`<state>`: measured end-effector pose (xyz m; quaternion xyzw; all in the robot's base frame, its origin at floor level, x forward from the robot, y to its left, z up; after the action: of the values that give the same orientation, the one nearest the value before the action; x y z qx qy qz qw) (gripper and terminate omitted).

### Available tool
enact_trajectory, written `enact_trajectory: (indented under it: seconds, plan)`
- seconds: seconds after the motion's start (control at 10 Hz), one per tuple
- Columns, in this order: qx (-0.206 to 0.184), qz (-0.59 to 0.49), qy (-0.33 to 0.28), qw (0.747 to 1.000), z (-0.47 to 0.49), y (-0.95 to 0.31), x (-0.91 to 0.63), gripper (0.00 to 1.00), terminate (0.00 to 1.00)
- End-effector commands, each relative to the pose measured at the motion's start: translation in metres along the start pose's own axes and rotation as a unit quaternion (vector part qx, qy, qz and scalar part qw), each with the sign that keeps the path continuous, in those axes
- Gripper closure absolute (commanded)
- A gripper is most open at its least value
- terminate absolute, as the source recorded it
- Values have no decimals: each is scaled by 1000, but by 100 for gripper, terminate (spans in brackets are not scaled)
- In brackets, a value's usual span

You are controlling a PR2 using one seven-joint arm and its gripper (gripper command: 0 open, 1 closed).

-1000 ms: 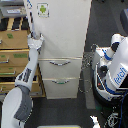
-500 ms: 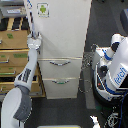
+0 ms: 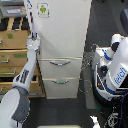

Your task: Opening the fridge

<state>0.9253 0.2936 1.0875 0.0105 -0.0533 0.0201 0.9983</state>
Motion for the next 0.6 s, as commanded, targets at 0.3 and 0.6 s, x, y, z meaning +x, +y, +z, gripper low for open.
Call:
enact_trajectory:
  seconds: [0.3, 0.6]
  plan:
    - [-14, -197, -9, 980, 57, -85, -152, 100, 0]
    - [-7, -275, -41, 961, 132, -133, -288, 100, 0]
